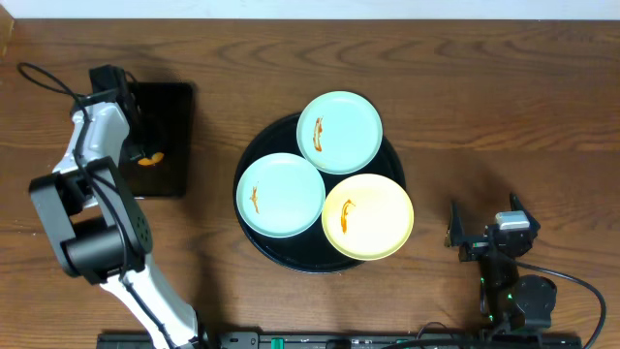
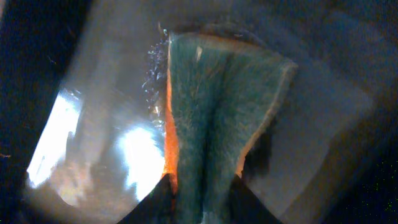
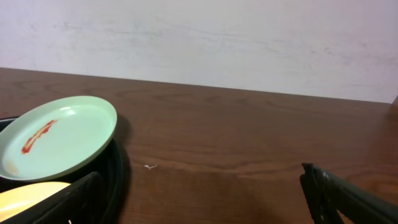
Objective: Clean dirty plates on tray and stack at the side
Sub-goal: 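Close the left gripper on the green-and-yellow sponge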
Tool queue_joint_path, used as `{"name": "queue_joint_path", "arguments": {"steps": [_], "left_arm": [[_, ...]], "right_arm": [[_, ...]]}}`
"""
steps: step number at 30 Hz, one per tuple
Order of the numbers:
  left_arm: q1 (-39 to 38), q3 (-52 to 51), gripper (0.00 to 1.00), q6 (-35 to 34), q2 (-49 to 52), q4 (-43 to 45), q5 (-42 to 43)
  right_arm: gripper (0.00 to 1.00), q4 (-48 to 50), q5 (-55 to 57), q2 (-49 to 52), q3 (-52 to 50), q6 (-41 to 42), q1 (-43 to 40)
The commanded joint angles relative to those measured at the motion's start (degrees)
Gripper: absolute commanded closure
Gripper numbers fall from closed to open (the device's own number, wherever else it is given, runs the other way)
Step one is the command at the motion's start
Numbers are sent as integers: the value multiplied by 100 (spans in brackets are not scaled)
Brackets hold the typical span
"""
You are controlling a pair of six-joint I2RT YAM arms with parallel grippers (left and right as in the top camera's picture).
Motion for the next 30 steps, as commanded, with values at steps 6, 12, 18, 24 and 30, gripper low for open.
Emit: {"name": "queue_joint_path", "arguments": {"steps": [6, 12, 18, 24, 30], "left_arm": [[22, 13, 41, 50, 92, 597, 11], [22, 13, 41, 50, 380, 654, 11], [20, 13, 55, 50, 422, 634, 11], [20, 15, 86, 50, 409, 503, 11], [20, 15, 92, 46, 120, 306, 13]], "right_arm": [[1, -24, 28, -26, -7, -55, -46], [1, -24, 31, -26, -7, -55, -46], [1, -24, 28, -26, -7, -55, -46], [1, -24, 28, -24, -7, -55, -46], [1, -24, 28, -22, -7, -55, -46]]}}
